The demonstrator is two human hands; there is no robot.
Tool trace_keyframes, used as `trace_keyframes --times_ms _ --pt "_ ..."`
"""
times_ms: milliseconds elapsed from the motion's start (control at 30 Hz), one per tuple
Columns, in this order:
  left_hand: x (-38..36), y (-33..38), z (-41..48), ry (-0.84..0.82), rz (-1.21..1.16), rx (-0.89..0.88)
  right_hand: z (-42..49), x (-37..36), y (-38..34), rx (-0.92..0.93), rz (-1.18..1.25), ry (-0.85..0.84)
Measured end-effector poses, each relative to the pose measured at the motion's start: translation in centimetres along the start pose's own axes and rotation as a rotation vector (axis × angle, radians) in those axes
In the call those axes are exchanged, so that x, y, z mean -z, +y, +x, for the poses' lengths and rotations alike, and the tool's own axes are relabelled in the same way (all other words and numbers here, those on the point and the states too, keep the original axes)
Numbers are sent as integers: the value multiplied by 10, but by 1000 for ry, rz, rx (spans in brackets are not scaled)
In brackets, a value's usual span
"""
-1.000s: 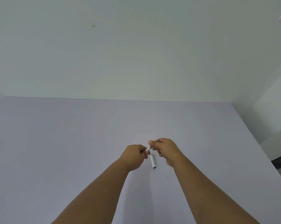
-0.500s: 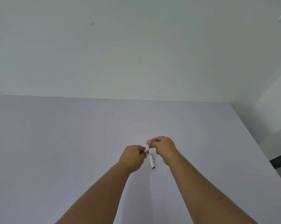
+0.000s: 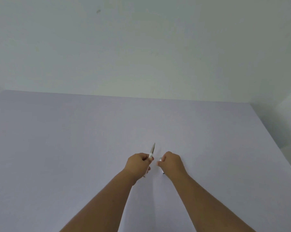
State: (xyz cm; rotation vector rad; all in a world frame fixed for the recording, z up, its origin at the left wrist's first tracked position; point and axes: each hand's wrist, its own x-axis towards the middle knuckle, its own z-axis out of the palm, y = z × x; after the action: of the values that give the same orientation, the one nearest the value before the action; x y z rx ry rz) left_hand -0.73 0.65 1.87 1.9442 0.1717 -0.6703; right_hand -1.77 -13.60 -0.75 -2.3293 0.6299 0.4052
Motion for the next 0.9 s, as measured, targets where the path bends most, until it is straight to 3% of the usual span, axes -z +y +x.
trace_keyframes --times_ms 133,267,367,500,567,900 --pt "1 -3 1 -18 47 -7 2 -12 2 11 -157 50" --pt "3 -3 3 -41 44 9 5 -7 -3 22 -118 81" --pt "2 -1 4 -59 67 12 10 10 -7 25 176 142" --pt "3 3 2 -89 83 12 15 34 -18 -59 827 132" --pt "3 5 1 -108 93 0 17 41 -21 -76 945 112" --pt "0 9 -1 -124 84 -15 8 29 -17 -40 865 -74"
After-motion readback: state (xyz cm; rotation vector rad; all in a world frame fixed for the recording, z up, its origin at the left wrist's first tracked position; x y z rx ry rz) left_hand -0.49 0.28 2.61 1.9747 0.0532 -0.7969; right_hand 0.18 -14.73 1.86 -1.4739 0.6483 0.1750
